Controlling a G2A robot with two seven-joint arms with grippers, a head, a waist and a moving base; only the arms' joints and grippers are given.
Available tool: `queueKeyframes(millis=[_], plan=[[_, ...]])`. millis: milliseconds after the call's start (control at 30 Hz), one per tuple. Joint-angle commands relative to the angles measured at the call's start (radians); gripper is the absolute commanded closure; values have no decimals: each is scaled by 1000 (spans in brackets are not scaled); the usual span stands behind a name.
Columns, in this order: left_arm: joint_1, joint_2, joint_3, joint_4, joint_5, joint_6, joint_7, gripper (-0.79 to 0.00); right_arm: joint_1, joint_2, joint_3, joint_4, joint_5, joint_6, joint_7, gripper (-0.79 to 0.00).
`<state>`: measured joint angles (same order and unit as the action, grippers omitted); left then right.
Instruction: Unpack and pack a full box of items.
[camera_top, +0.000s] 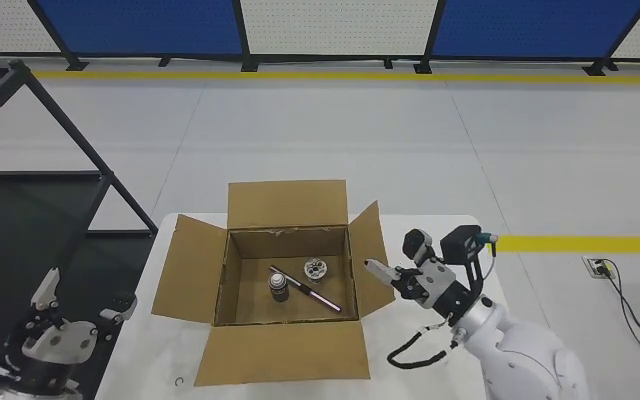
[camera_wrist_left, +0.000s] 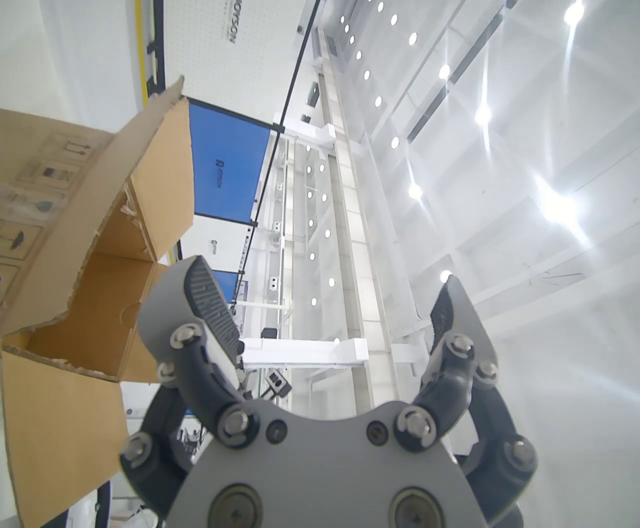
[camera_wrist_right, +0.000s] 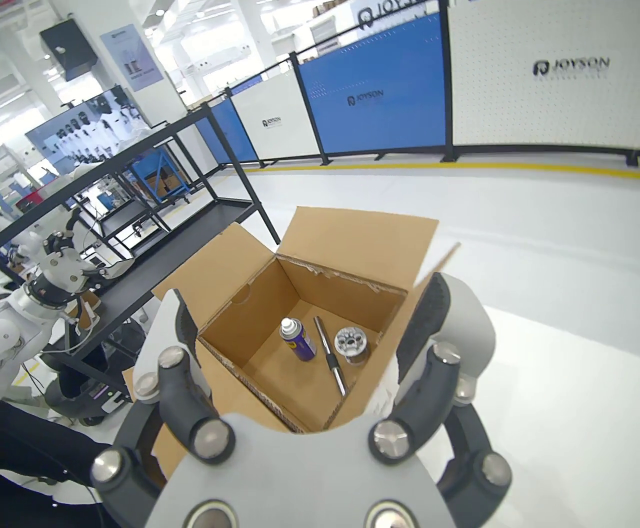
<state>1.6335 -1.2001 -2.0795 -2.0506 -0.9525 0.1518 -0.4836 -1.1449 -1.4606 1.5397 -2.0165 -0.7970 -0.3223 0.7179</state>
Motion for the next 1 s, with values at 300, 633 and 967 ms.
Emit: queueKeyframes(millis=[300, 633, 967], plan=[[11, 1, -16, 4, -16, -10, -54, -785, 1, 0, 1, 0, 2, 1, 4, -785], [11, 1, -16, 4, -16, -10, -54, -785, -3, 20, -1, 51, 2, 72, 124, -785], [11, 1, -16, 4, -16, -10, -54, -785, -14, 38, -1, 61, 25, 94, 165, 0]])
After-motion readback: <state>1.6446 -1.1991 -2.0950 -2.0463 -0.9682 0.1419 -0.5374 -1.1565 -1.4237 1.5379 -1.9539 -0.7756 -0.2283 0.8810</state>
